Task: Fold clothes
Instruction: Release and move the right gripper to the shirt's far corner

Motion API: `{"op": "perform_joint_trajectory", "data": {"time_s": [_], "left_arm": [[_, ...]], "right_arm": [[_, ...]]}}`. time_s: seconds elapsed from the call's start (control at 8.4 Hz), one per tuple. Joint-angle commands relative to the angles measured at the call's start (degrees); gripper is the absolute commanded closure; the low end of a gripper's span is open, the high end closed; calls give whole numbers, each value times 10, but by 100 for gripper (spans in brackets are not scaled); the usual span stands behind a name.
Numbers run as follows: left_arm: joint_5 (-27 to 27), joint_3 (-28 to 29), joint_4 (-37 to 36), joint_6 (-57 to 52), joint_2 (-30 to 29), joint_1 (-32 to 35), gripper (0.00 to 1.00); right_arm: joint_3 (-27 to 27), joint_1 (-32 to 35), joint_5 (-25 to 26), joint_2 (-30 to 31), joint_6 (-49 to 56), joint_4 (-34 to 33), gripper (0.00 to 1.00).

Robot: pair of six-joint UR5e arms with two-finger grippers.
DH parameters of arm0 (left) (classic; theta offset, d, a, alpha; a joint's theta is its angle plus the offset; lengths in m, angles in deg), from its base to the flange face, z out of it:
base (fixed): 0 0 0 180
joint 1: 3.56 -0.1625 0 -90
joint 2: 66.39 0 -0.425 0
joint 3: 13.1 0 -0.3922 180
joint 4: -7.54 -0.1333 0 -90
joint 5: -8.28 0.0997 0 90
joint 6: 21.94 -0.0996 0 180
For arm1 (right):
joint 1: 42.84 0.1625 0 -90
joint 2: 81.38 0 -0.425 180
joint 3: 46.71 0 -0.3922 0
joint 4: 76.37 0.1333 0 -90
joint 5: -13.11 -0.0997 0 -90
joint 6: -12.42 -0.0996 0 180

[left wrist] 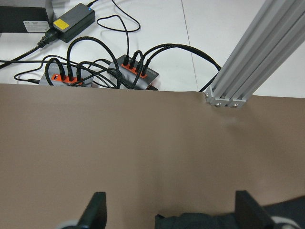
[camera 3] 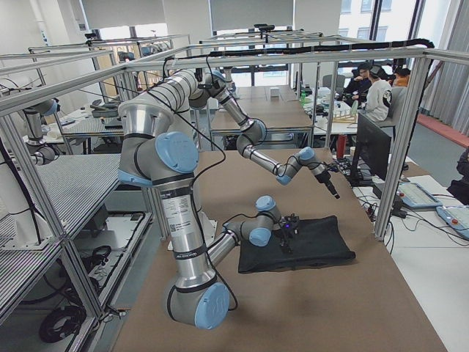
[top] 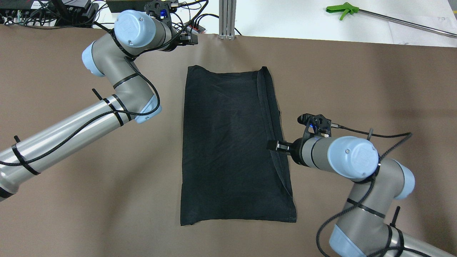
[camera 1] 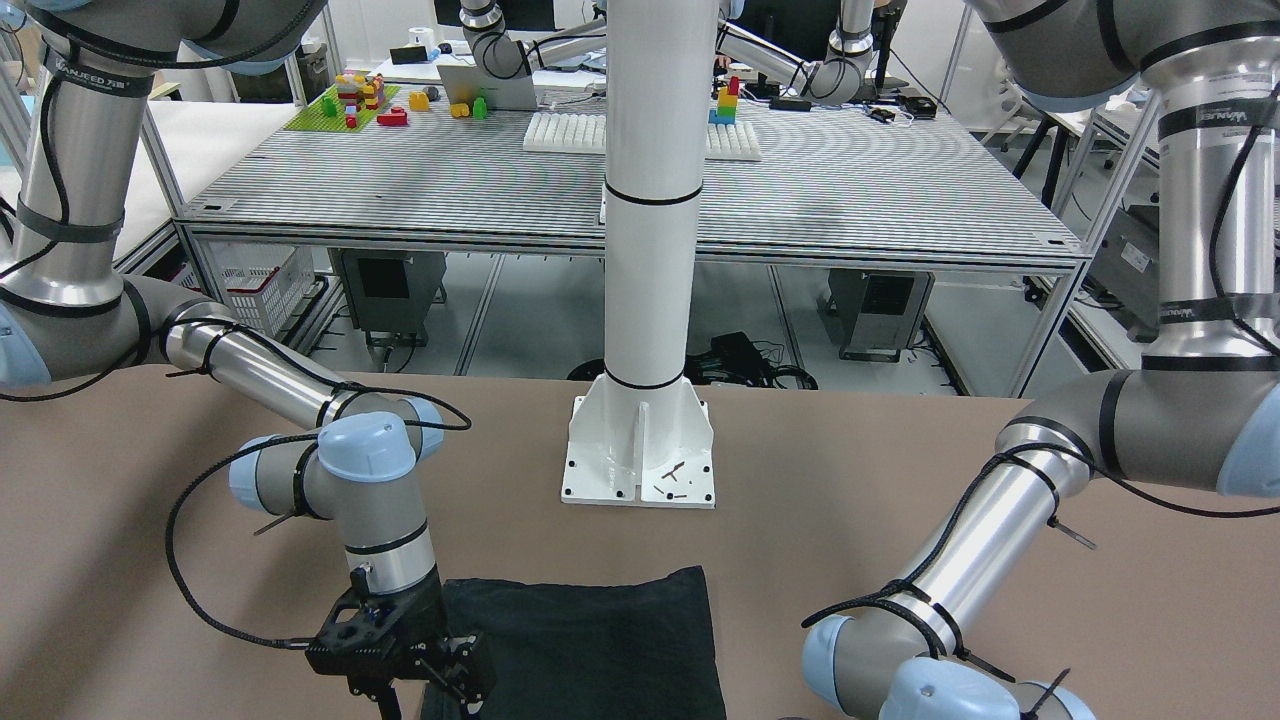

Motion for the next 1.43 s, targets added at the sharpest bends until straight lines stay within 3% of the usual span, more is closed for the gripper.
{"op": "perform_joint_trajectory", "data": {"time_s": [0.0, 0.24, 0.6, 1.31], "left_arm": [[-49, -57, 5, -22, 53, 16, 5], [-56, -79, 4, -23, 68, 17, 5], [-63, -74, 2, -54, 67, 34, 5], [-85, -72, 2, -65, 72, 45, 5]], "right_arm": [[-98, 26, 103, -95, 80, 2, 5], [-195, 31, 117, -162, 84, 13, 6], [-399, 35, 165, -248, 110, 150, 6], [-530, 34, 203, -315, 165, 152, 12]]}}
